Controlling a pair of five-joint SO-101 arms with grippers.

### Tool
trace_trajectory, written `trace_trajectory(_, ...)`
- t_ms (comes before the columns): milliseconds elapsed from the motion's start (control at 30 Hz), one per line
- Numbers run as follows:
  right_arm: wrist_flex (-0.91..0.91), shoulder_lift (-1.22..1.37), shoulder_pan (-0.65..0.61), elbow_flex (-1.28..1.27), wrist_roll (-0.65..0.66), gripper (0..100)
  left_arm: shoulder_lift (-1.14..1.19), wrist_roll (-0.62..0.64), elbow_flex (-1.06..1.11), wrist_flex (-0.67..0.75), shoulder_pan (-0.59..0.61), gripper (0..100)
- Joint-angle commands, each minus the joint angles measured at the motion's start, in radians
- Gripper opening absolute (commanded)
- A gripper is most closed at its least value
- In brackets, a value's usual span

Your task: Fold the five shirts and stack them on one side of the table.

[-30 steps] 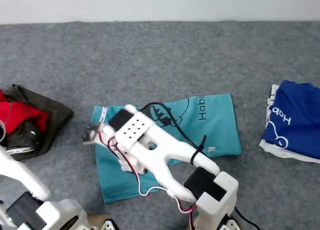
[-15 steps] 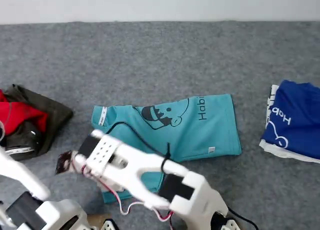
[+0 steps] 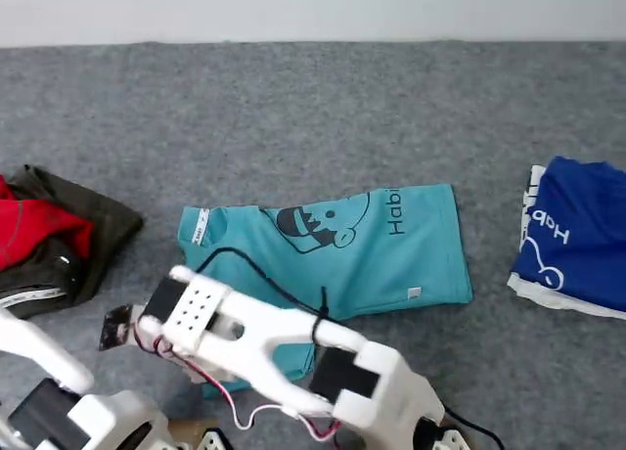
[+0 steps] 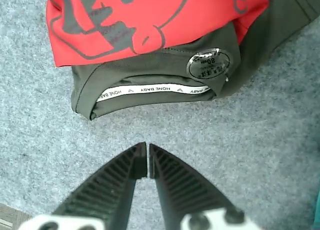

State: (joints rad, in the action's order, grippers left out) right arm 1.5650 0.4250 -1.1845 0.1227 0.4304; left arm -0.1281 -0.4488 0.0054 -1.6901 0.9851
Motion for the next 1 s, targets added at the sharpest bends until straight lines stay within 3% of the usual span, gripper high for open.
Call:
trace_trajectory(0, 0.074, -0.093, 0.021, 0.051, -0.012, 3.8, -0.051, -0.009, -0.050, -0.011, 0.003, 2)
trace_trajectory(200, 0.128, -0.093, -0.008, 0.049, -0.014, 21.0, -0.049, -0.009, -0.048, -0.006, -0.002, 2)
trace_trajectory(567, -0.077, -0.091, -0.093, -0.184, -0.026, 21.0, -0.049, -0.012, -0.047, -0.006, 0.002, 2)
trace_trajectory(867, -0.291, -0.091, -0.016, -0.339, -0.040, 20.5, -0.049, -0.012, -0.047, -0.008, 0.000, 2)
trace_trajectory(967, -0.331, -0.084, 0.013, -0.367, -0.034, 13.4, -0.049, -0.012, -0.047, -0.011, 0.000, 2)
